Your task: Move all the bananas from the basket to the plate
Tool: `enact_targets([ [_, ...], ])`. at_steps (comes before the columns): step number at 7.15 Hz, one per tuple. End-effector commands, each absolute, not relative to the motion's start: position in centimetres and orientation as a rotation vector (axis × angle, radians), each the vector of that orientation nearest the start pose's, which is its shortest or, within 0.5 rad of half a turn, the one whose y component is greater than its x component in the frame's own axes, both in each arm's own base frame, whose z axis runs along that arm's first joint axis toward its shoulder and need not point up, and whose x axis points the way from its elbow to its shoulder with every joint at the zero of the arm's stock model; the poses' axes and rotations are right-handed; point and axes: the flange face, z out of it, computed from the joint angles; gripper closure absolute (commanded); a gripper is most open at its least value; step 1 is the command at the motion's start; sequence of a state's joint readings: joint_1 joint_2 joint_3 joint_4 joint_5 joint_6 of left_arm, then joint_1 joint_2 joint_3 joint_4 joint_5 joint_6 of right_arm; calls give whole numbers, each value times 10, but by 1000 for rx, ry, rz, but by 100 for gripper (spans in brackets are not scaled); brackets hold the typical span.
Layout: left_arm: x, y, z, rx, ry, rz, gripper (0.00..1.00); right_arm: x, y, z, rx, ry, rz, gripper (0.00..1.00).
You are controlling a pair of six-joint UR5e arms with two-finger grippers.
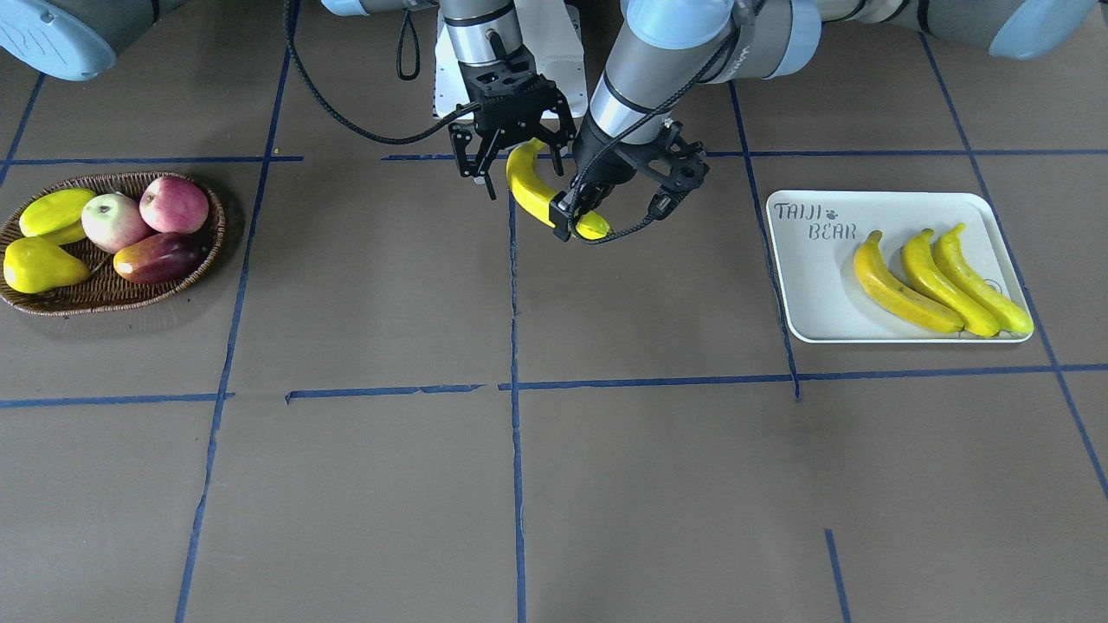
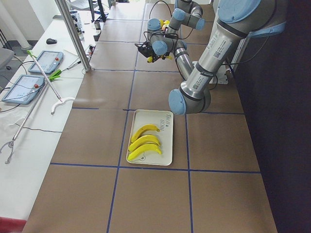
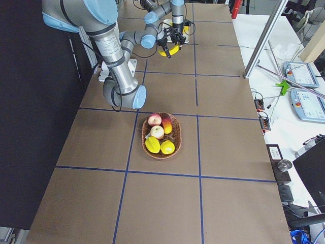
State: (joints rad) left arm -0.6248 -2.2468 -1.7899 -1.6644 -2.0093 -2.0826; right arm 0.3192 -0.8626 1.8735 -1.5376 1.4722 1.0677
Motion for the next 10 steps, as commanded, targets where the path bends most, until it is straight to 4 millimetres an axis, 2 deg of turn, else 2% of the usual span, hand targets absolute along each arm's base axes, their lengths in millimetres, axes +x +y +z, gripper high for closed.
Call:
enact_targets([
  [1,473,-453,164,-358,1000,-822,100,-521,-321,106,505,-962,-124,1],
  [3,473,-455,188,-359,963,-835,100,-490,-315,112,472,-1003,-149,1],
  [4,468,-456,198,-356,953,-843,100,-469,-322,120,432,-1022,-156,1],
  [5,450,-456,221,-347,938,-858,100,-453,-337,137,384,-1002,-151,1],
  [6,427,-455,234,-339,939,-877,100,-439,-350,145,352,-990,-142,1],
  [7,402,-461,253,-328,929,-912,100,-414,-367,163,299,-990,-153,1],
  [8,380,-461,276,-303,912,-908,100,-387,-388,193,241,-972,-153,1],
  [10,341,-467,331,-291,840,-966,100,-346,-414,262,261,-859,-250,1],
])
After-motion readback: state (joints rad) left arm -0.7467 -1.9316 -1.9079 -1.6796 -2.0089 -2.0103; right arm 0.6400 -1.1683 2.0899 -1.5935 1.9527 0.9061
